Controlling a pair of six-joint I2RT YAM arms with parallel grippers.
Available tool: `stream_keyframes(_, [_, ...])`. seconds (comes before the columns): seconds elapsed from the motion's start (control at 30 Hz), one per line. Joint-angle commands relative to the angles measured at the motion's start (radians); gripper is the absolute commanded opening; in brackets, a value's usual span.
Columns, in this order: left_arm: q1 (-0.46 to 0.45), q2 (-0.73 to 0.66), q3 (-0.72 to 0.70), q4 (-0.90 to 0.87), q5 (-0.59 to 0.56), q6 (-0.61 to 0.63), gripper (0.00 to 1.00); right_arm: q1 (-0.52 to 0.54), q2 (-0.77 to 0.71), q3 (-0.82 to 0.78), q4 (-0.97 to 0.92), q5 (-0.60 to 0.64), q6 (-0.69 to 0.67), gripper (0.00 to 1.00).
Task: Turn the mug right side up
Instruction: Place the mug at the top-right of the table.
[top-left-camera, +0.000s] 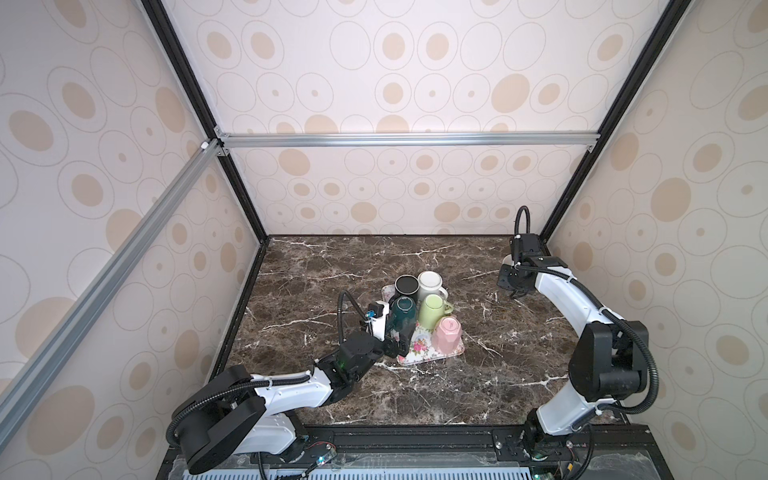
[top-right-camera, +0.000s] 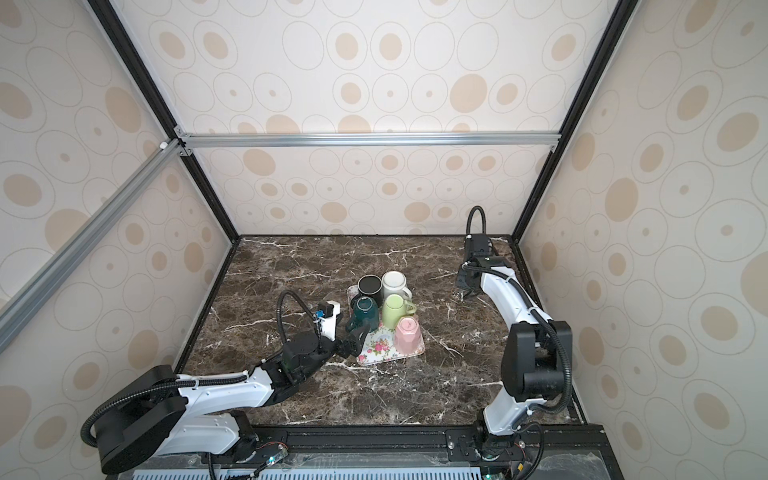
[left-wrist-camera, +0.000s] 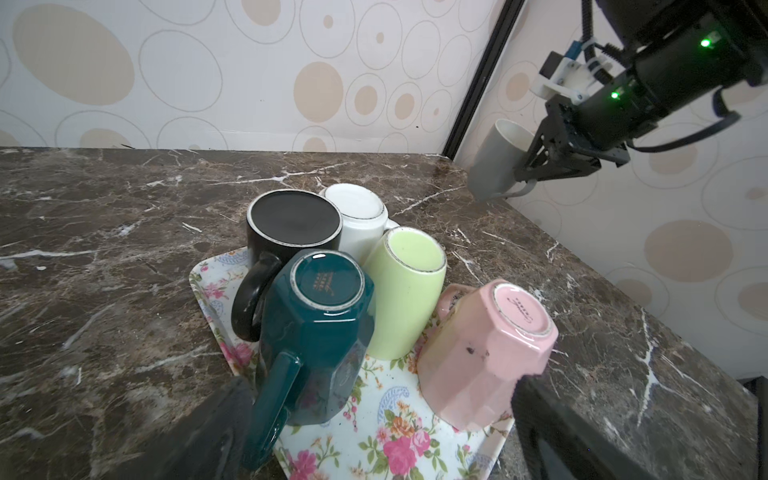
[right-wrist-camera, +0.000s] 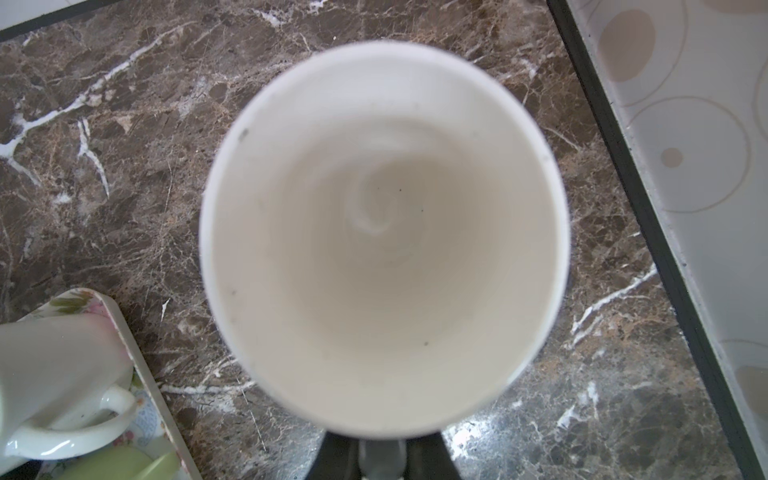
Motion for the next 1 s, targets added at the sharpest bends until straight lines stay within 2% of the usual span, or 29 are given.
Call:
stream_keyframes(0.0, [0.006,-0.028,-0.018,0.138,0.041,0.046,0.98,-0.009,0.033,0.087,-0.031,-0.003,-0.039,0.00])
stream_keyframes(0.37, [0.006,-0.066,-0.032,0.101,0.010,0.067,0.98,-0.020,0.213,0.298,-0.180,0.014,-0.069,0.00])
stream_keyframes(0.97, [0.006,-0.066,-0.034,0.086,-0.019,0.065,0.98,-0.021,0.345,0.339,-0.165,-0.021,-0.043,0.00])
